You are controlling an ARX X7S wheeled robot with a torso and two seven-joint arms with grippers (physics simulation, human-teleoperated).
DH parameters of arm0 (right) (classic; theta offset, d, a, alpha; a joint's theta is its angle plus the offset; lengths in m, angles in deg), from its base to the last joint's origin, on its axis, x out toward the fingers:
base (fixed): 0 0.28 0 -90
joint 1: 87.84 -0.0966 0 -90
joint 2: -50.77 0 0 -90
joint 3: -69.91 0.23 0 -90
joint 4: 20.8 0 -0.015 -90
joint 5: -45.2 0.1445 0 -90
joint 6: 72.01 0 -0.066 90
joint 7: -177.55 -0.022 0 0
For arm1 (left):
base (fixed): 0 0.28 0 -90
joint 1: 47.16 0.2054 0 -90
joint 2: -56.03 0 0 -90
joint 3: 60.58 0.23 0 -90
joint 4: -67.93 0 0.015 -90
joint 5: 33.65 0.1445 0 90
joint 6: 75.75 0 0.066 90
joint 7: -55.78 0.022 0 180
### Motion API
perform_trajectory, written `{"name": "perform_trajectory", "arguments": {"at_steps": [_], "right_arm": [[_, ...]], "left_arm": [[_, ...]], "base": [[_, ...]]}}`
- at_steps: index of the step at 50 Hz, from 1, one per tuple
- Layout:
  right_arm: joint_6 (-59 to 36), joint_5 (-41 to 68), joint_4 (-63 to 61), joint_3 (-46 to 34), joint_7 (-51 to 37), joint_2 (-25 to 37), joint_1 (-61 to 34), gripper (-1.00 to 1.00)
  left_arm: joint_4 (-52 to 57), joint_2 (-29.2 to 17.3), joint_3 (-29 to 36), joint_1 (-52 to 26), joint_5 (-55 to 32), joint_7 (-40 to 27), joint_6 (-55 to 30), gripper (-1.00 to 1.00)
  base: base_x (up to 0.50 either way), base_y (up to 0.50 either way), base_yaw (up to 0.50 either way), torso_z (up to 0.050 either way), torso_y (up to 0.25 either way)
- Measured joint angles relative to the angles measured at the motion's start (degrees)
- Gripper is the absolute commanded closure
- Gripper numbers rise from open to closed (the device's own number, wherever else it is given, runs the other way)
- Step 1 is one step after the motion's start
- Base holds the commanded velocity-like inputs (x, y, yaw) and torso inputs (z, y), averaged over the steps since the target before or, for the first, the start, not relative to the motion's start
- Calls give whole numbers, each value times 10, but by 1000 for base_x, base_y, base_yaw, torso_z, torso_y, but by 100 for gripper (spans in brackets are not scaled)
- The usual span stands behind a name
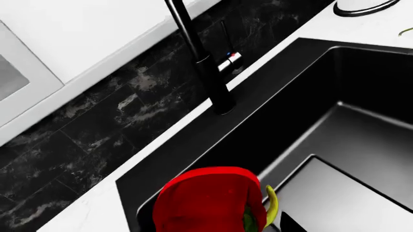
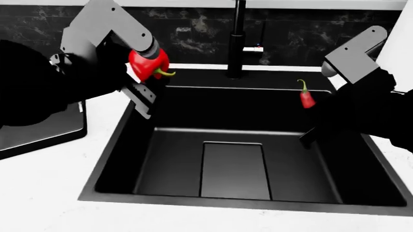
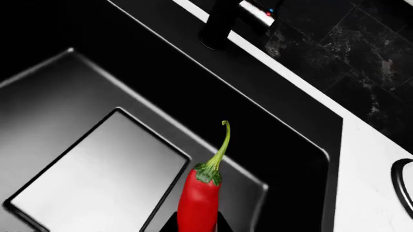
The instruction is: Pick up the fruits and vegetables and place them in the sink. Turn on the sink faucet to wash them. Then turn the sink off and put them in the tray.
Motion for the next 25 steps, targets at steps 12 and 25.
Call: {"name": "perform_trajectory", "arguments": {"at_steps": [12, 25], "right_arm": [[-10, 27, -16, 19, -30, 17, -34, 100], [-9, 42, -37, 29, -49, 17, -68, 100]], "left_arm": [[19, -11, -25, -24, -25, -13, -5, 100], [30, -21, -38, -34, -39, -23, -7, 100]], "base": [[-426, 372, 0, 0, 0], [-228, 489, 0, 0, 0]]}}
